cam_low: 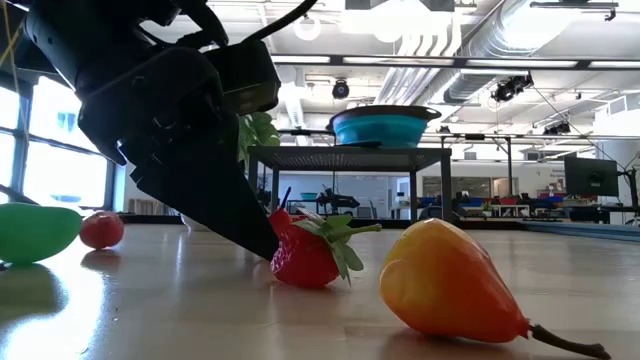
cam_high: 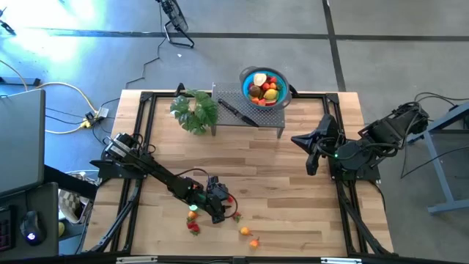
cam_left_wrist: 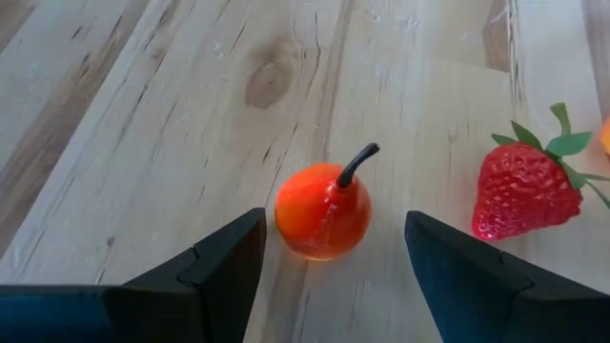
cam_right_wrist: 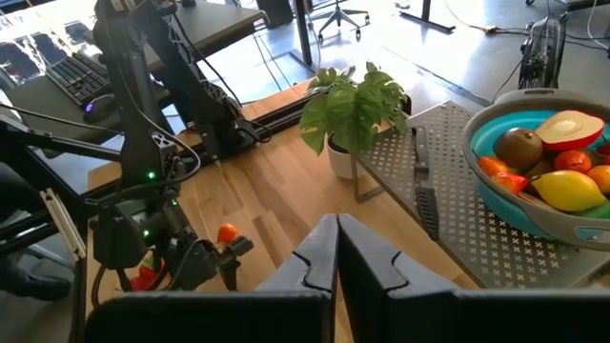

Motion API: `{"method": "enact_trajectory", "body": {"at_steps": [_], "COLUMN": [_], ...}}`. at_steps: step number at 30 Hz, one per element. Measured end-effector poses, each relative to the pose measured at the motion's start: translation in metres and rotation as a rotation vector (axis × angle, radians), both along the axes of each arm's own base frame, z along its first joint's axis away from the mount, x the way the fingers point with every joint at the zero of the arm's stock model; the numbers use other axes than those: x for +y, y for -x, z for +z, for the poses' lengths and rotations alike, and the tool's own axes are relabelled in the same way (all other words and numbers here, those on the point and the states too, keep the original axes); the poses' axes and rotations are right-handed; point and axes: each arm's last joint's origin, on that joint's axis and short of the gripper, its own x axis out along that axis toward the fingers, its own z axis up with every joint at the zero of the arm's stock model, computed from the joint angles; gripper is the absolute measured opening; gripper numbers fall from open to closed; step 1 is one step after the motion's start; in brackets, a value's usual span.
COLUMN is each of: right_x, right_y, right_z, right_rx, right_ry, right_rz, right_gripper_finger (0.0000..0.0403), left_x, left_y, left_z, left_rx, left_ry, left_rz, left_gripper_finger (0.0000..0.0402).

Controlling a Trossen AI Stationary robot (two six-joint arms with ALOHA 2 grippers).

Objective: Pick & Place Fruit
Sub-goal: Put the yellow pear in the blue bowl on the shelf

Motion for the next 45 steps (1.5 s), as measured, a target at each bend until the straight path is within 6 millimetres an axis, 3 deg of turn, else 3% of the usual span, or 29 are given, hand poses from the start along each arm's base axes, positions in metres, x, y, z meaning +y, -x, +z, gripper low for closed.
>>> {"method": "enact_trajectory", "body": {"at_steps": [29, 45], "right_x": [0.0003, 0.0004], "right_y": [-0.0005, -0.0006], "right_z": [0.0008, 0.0006], "right_rx": [-0.010, -0.008], "right_ry": [-0.008, -0.009], "right_rz": [-0.001, 0.002], "right_gripper_finger": [0.0003, 0.0003], "left_x": [0.0000, -0.0002], "left_y": [-0.0004, -0.0009], "left_z": [0.0004, 0.0009], "left_rx": [-0.006, -0.013], "left_ry": [0.012, 0.016], "left_rz": [0.012, 0.012], "left_gripper_finger": [0.0246, 0.0148]}}
